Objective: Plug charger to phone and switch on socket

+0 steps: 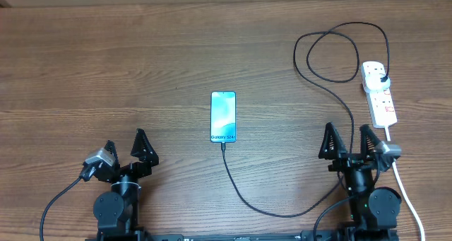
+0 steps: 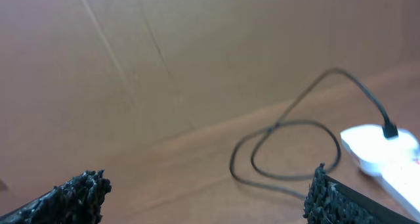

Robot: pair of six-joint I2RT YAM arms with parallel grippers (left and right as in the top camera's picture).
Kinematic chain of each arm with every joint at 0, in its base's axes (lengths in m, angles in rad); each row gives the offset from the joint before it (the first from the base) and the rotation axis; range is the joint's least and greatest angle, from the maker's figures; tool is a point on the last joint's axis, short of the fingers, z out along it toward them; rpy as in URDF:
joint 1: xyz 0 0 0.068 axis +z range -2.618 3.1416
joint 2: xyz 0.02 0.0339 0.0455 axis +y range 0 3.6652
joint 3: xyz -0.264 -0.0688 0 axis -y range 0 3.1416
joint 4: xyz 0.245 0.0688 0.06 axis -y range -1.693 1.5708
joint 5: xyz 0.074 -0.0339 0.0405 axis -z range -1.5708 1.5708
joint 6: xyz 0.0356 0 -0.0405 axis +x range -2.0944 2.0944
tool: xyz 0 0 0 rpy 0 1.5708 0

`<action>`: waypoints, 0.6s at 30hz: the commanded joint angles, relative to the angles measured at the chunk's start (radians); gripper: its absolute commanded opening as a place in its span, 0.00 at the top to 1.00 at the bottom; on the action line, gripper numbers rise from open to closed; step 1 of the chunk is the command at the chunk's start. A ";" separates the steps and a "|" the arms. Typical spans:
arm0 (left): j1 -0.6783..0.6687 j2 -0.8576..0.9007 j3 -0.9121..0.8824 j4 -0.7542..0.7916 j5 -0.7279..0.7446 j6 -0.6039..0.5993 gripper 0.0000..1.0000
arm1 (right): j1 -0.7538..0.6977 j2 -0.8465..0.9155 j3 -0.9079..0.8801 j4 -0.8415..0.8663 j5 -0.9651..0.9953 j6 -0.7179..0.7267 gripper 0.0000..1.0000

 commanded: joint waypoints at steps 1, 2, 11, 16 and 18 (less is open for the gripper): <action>0.003 -0.008 -0.004 0.002 0.008 0.027 0.00 | 0.001 -0.007 -0.022 -0.004 0.001 -0.007 0.00; 0.003 -0.008 -0.004 0.002 0.008 0.027 0.00 | 0.001 -0.007 -0.022 -0.002 0.002 -0.008 0.00; 0.003 -0.008 -0.004 0.002 0.008 0.027 0.00 | 0.000 -0.006 -0.022 -0.049 0.008 0.000 0.00; 0.003 -0.008 -0.004 0.002 0.008 0.027 0.00 | 0.000 -0.006 -0.022 -0.050 0.008 0.000 0.00; 0.003 -0.008 -0.004 0.002 0.008 0.027 0.00 | 0.000 -0.006 -0.022 -0.050 0.008 0.000 0.00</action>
